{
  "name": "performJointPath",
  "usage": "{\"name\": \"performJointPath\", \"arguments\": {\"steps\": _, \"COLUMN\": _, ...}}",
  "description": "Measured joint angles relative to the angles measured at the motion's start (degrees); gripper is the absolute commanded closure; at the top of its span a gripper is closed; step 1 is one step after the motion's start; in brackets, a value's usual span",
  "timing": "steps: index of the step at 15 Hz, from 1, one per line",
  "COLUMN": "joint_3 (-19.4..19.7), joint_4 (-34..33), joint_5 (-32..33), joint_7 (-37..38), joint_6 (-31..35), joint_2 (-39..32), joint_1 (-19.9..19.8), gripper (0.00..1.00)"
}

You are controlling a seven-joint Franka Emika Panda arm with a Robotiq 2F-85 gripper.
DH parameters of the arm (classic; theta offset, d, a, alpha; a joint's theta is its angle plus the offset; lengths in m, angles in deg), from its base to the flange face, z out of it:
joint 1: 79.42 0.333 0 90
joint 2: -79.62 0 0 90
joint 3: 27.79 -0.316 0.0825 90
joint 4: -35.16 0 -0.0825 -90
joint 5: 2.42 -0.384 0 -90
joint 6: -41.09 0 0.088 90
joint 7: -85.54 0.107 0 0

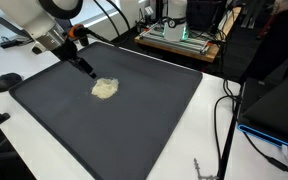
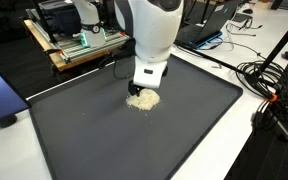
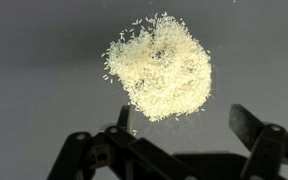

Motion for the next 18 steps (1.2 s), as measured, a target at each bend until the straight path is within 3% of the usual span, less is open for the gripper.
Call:
{"name": "performJointPath", "arguments": {"steps": 6, "joint_3": -1.4, "joint_4": -0.6, "joint_5": -9.3, "joint_7": -7.3, "joint_6": -1.3, "joint_2": -0.8, "joint_1": -7.6, "gripper": 0.00}}
{"name": "performJointPath", "arguments": {"steps": 12, "joint_3": -2.2, "joint_4": 0.3, "joint_5": -15.2, "joint_7": -14.7, "joint_6": -1.3, "joint_2": -1.1, "joint_1": -12.1, "gripper": 0.00}}
{"name": "performJointPath", "arguments": {"steps": 18, "joint_3": -2.3, "joint_4": 6.8, "joint_5": -18.0, "joint_7": -21.0, "joint_6": 0.7, "joint_2": 1.3, "joint_1": -15.2, "gripper": 0.00}}
